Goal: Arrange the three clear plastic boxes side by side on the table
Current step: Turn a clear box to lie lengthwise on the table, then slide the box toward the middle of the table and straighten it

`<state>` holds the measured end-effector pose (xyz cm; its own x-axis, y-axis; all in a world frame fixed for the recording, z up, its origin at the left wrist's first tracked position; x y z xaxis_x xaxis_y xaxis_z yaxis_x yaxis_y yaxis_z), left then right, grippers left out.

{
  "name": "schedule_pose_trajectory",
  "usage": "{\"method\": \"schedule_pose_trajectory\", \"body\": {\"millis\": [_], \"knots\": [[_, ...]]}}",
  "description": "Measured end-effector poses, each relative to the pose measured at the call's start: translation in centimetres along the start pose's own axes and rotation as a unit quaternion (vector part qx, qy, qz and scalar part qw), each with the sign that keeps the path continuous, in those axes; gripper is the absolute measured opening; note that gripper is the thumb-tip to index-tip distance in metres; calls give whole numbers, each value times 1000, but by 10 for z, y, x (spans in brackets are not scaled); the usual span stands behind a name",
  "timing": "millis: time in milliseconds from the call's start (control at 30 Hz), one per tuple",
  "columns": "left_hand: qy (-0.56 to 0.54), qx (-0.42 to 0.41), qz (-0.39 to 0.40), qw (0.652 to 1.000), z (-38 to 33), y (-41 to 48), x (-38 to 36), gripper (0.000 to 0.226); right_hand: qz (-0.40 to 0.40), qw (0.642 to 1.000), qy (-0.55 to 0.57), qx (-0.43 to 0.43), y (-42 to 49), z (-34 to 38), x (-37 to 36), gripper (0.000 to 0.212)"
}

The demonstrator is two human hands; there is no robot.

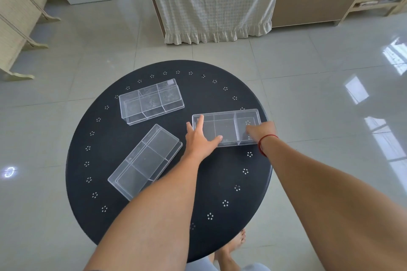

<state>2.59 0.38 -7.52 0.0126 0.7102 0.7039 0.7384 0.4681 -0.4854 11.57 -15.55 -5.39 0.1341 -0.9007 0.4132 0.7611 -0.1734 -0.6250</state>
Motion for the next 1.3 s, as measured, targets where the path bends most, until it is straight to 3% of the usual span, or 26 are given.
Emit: {"method": "schedule_pose_trajectory", "body": {"millis": [100, 167, 233, 433, 667, 833, 967, 1100, 1200, 1300], "knots": [[50, -35, -10, 998, -5, 4, 2, 91, -21, 981, -139, 136, 0, 1, -3, 59], [103, -68, -22, 992, -11, 7, 4, 88, 23, 930, -275, 243, -2, 5, -9, 71], [161, -94, -26, 982, -15, 9, 5, 84, 87, 894, -333, 285, -3, 6, -15, 78], [172, -121, 11, 978, -8, -2, 0, 80, 146, 897, -323, 264, -7, -13, -10, 78], [150, -101, 11, 984, 0, -27, -7, 79, 109, 897, -343, 256, -29, -27, -11, 64], [156, -109, -29, 981, 12, -35, 6, 72, 77, 901, -329, 270, -45, -13, -26, 69], [160, -51, -117, 979, 36, -41, 35, 67, 113, 890, -324, 300, -62, 10, -57, 61], [160, 81, -172, 969, 76, -52, 65, 70, 168, 863, -336, 338, -85, 24, -102, 59], [143, 171, -153, 963, 108, -58, 78, 74, 225, 844, -340, 348, -107, 28, -137, 60], [145, 195, -107, 964, 130, -57, 84, 74, 271, 840, -333, 331, -121, 28, -165, 53]]}}
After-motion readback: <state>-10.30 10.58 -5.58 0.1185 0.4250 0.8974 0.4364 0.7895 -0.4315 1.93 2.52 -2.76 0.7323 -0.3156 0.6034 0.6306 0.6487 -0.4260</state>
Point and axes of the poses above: each hand's wrist, its own y-axis towards the middle knuckle, its own x-axis out of the back of the hand, z = x × y, the point moved 1 cm from there along y, towards the middle knuckle, and after that the axes turned 9 degrees about y, right-handed, at the moved point
